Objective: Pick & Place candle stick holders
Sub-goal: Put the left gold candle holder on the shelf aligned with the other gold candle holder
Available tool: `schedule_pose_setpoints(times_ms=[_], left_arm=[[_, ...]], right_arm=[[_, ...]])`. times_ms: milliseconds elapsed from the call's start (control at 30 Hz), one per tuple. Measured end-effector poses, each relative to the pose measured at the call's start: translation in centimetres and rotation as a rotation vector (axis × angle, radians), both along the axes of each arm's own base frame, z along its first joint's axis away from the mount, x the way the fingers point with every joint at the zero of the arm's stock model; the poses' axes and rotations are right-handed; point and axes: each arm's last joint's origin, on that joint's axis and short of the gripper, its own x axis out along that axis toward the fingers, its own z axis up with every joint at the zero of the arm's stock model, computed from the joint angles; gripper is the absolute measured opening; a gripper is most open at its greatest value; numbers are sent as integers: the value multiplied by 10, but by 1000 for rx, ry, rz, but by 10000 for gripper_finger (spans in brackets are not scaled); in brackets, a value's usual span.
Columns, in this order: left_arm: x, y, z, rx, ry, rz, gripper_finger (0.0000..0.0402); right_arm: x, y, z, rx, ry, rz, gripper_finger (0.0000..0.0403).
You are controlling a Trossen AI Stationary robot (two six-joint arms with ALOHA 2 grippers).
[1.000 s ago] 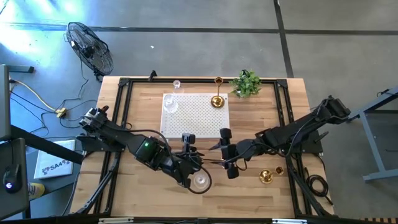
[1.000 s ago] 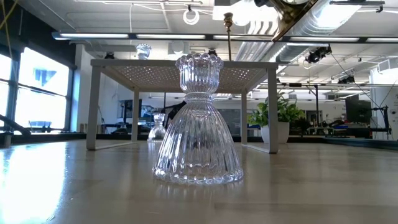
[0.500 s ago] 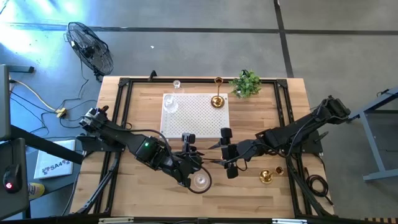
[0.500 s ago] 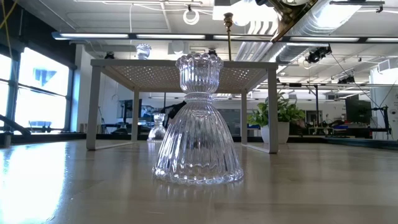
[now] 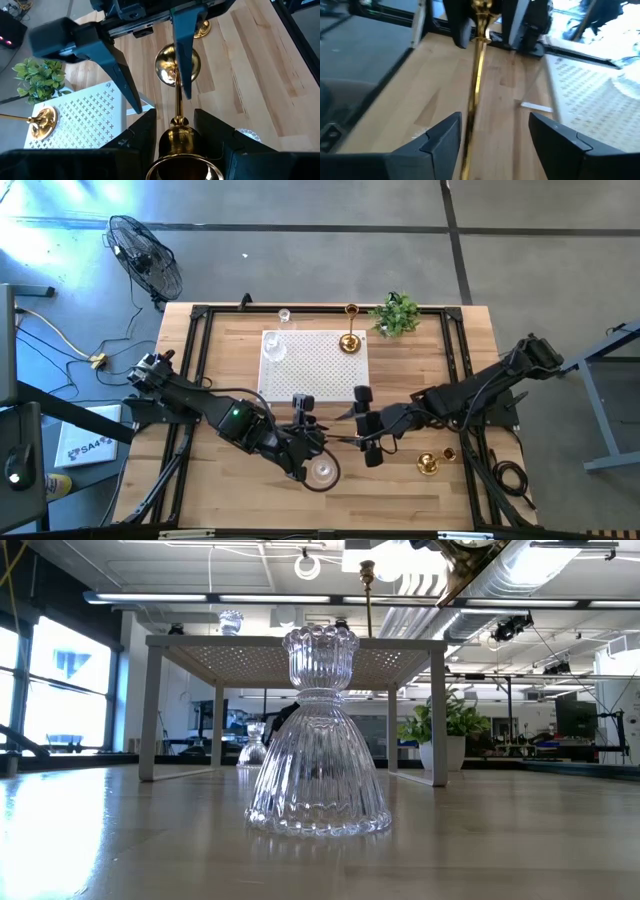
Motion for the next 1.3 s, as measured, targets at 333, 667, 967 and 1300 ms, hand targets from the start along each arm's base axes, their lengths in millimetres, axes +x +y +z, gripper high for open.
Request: schedule_pose_setpoints(times_ms=[333,667,967,1300], left_arm=[[1,-1,1,3,-16,-12,116],[1,0,2,8,-18,-9,116],[2,0,2,-3,-18,-13,134],[3,-2,3,-32,-36,-19,224]], right_arm=[[3,-7,-1,52,21,47,179],[3,-6,-1,47,25,68,73],[2,-7,-3,24,44,82,20],[1,-9,-5,-24,62,38,7]])
